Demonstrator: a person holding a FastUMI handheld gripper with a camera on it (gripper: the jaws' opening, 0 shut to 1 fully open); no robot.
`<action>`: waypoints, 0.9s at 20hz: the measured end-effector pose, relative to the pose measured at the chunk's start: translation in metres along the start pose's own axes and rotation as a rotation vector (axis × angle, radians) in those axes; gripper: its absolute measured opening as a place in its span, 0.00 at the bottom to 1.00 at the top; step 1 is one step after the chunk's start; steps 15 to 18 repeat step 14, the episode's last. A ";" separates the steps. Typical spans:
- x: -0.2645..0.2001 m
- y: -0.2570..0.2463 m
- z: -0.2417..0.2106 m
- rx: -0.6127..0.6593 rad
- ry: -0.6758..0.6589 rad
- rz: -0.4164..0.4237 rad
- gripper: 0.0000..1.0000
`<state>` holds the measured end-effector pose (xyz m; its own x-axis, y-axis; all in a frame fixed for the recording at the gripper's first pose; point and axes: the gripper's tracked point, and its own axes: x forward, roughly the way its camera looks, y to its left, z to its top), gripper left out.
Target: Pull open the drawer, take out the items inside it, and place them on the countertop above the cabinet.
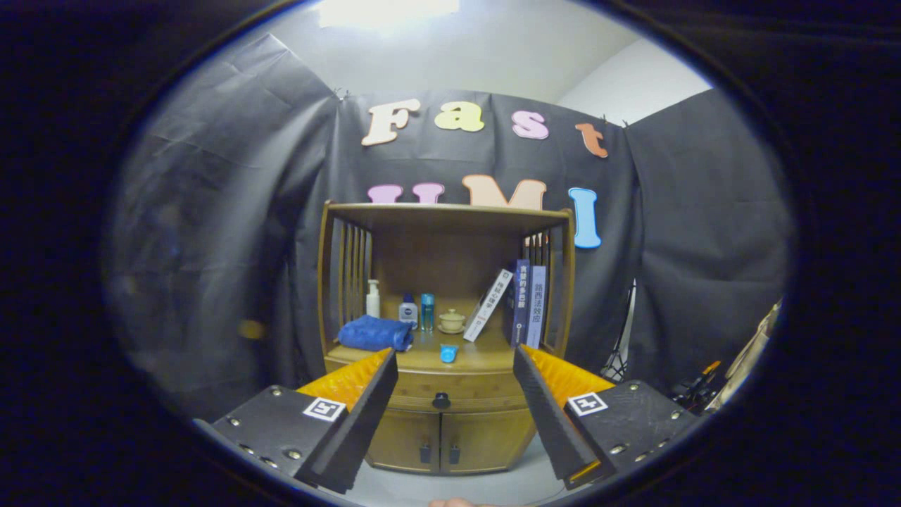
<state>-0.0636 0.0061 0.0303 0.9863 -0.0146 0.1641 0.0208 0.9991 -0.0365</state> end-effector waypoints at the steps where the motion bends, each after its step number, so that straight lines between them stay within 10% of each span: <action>1: -0.001 0.001 0.001 0.008 -0.002 0.004 0.99; 18: -0.005 0.003 -0.010 0.027 0.014 0.014 0.99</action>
